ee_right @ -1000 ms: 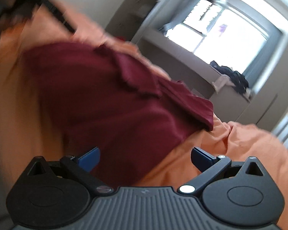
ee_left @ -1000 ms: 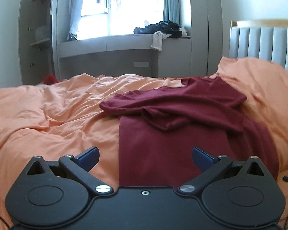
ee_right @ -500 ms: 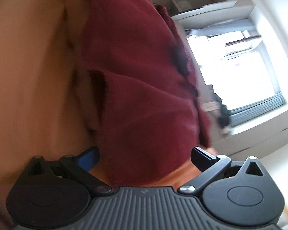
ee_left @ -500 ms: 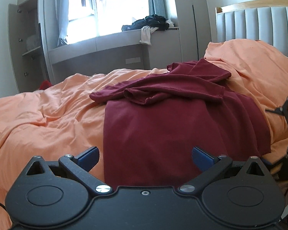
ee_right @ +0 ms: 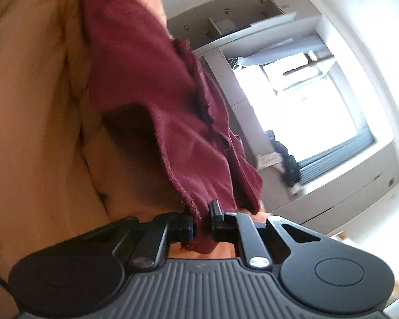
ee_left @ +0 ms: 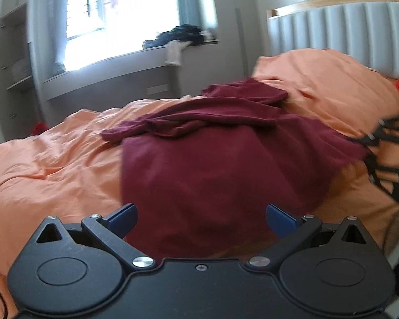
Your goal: Fold small clothes
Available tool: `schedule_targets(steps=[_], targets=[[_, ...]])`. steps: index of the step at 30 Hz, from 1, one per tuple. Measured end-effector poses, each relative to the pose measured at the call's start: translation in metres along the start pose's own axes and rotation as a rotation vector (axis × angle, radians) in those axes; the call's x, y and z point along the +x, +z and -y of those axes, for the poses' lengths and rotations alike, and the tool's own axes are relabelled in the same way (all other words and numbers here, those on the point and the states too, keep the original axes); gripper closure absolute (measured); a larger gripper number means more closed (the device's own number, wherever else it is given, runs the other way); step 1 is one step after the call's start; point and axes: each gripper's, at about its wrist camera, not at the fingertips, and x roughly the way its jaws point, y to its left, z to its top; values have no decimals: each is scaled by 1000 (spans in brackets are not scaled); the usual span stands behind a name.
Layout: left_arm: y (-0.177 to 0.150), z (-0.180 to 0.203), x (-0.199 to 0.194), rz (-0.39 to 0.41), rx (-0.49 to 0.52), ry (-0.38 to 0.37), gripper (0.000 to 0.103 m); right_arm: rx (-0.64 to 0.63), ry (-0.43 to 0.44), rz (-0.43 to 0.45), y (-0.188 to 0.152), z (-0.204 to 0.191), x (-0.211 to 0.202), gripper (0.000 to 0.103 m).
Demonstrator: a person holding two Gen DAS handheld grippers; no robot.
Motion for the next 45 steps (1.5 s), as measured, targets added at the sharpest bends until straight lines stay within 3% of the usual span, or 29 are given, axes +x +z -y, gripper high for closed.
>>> schedule_targets(steps=[9,15,18,24,28,30,35,38,41,45], targets=[[-14,44,10,34,129,-63,0,481,115,16,25,110,-13,96],[-11,73,33,69,207,51,1,668,142,54,15,166,-11,97],[-7,71,46,43,212,129,8,693,123,71,8,182,-17,97],[-13,53,46,-16,238,307,45,709,91,91,4,183,-15,97],[-21,44,33,-20,245,371,70,736,80,92,3,177,-23,97],[-24,41,28,-21,250,402,75,742,71,90,-1,175,-26,97],[-21,25,12,-13,182,395,97,743,34,70,-7,163,-34,97],[-10,13,-14,92,33,336,98,716,-7,66,-8,151,-46,98],[0,6,-36,171,-9,372,98,711,-50,85,-10,144,-62,98],[18,0,-70,252,-73,348,98,721,-104,125,-12,141,-87,98]])
